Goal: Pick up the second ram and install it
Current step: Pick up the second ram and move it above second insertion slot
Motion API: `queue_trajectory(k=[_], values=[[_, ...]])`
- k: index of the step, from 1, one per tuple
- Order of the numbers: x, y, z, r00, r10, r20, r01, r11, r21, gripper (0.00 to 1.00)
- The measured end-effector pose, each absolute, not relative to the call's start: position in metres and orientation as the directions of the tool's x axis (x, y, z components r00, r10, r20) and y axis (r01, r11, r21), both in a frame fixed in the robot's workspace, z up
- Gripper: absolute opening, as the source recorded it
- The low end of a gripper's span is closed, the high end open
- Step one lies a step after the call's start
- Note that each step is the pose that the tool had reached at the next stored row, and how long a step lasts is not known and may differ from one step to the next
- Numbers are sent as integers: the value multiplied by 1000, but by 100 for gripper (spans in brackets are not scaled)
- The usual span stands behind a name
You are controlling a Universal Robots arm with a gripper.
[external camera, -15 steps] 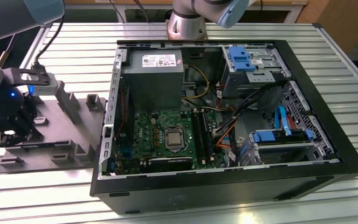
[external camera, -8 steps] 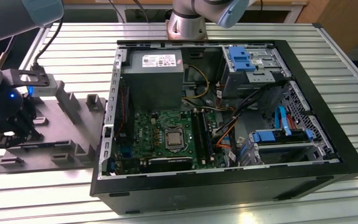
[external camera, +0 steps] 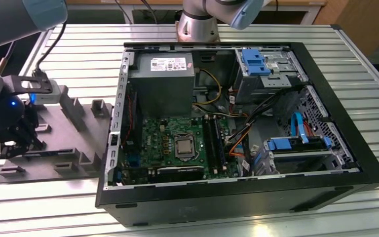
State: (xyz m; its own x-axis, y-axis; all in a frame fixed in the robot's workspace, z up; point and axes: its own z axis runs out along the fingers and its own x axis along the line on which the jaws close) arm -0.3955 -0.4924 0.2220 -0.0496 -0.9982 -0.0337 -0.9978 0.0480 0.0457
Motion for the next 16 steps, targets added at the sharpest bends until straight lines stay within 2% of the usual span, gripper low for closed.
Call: queue_trajectory(k=[16], values=[[-396,-493,217,-42,-999,-34,-998,41,46,11]])
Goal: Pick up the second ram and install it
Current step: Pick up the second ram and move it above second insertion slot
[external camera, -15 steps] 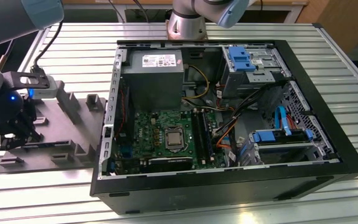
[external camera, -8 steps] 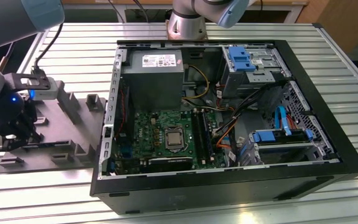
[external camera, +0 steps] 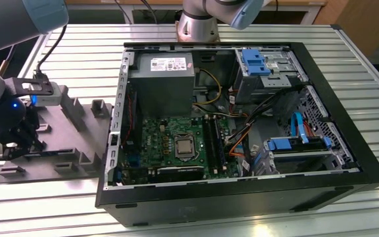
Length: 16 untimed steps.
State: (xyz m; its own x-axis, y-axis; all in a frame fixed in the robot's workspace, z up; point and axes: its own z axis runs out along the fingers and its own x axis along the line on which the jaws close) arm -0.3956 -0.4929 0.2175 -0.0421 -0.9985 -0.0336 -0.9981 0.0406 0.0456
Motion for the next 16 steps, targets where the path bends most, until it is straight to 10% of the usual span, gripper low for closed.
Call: queue_trajectory(k=[6,16], values=[[-396,-493,217,-42,-999,-34,-998,41,46,30],[-402,-493,213,-31,-999,-34,-999,30,45,30]])
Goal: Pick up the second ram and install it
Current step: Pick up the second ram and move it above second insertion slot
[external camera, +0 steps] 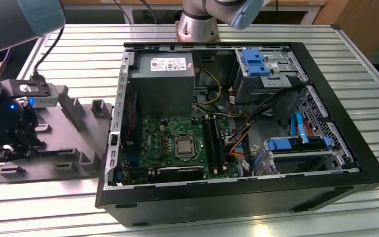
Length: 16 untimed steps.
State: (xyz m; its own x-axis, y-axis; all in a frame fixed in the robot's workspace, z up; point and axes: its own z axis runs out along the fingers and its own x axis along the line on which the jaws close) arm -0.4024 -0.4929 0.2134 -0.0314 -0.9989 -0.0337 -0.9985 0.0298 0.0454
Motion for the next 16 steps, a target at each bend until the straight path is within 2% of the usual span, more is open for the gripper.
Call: queue_trajectory(k=[16], values=[[-405,-493,206,10,-999,-33,-999,-12,45,30]])
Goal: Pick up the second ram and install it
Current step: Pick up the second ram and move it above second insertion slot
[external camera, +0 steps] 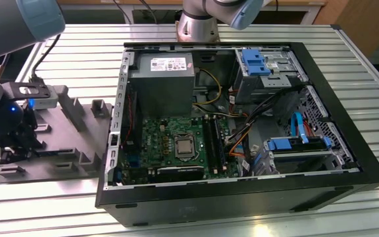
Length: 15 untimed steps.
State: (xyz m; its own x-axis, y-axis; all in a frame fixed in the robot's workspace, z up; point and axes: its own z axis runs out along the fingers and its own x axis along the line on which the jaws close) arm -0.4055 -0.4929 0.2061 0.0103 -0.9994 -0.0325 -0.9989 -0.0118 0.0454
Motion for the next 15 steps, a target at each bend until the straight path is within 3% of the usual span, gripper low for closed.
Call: queue_trajectory(k=[15], values=[[-406,-493,201,53,-998,-29,-997,-54,45,30]])
